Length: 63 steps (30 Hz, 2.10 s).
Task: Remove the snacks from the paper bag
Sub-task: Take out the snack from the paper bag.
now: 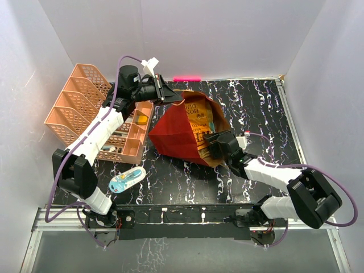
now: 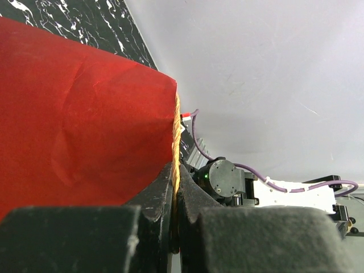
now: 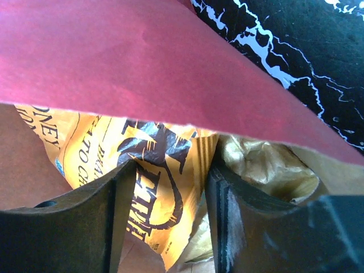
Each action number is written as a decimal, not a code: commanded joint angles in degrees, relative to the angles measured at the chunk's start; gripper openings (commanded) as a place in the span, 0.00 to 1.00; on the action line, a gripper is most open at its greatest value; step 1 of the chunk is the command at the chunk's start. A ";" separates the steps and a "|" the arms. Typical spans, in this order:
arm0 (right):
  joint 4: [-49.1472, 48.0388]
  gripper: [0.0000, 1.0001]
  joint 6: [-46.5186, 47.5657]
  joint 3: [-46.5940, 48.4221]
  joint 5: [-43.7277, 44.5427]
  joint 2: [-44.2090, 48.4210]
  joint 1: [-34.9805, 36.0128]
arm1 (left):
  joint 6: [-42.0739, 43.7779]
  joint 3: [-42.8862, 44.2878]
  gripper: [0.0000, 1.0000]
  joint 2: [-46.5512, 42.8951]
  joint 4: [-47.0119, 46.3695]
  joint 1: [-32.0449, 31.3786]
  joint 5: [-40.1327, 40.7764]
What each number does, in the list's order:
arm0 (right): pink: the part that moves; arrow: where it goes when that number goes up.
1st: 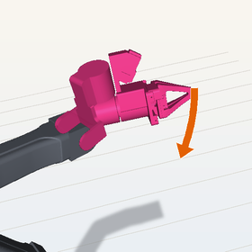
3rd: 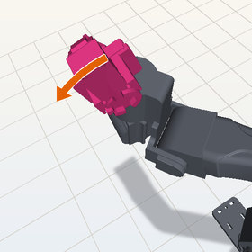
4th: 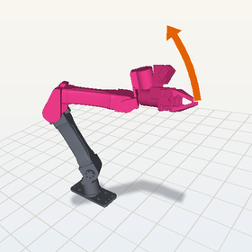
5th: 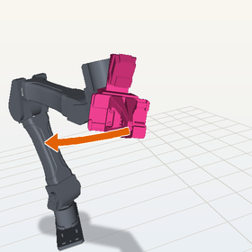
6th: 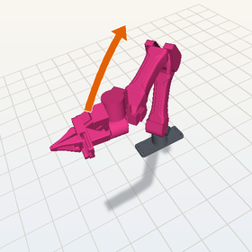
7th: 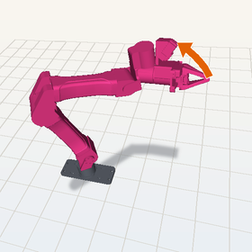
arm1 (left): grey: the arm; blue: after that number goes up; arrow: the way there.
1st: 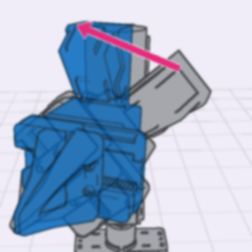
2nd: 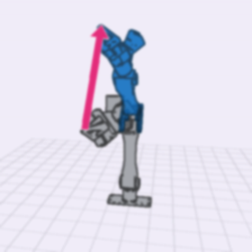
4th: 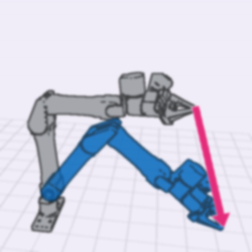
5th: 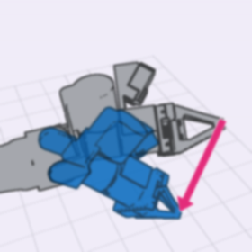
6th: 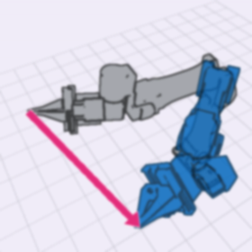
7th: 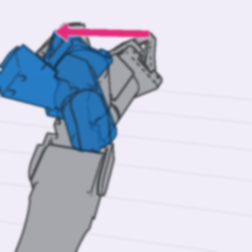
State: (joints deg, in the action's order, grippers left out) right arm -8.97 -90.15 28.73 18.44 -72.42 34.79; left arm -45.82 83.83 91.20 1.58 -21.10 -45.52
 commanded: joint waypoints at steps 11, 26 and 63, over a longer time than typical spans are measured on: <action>-10.23 0.16 8.28 4.57 -1.15 3.31 0.11 | 2.99 4.12 0.00 -1.22 3.31 1.86 0.69; 1.97 0.07 21.19 20.77 -3.91 13.21 0.06 | 7.56 6.24 0.00 -1.72 7.39 2.76 3.03; 25.98 0.07 62.38 70.98 20.63 -1.66 -9.93 | 9.88 7.21 0.00 -1.50 10.65 4.79 4.67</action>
State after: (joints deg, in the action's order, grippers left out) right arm 21.21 -28.91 97.10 41.60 -70.43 32.01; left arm -36.34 89.06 91.22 11.66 -16.91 -39.62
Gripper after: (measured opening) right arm 0.078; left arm 0.007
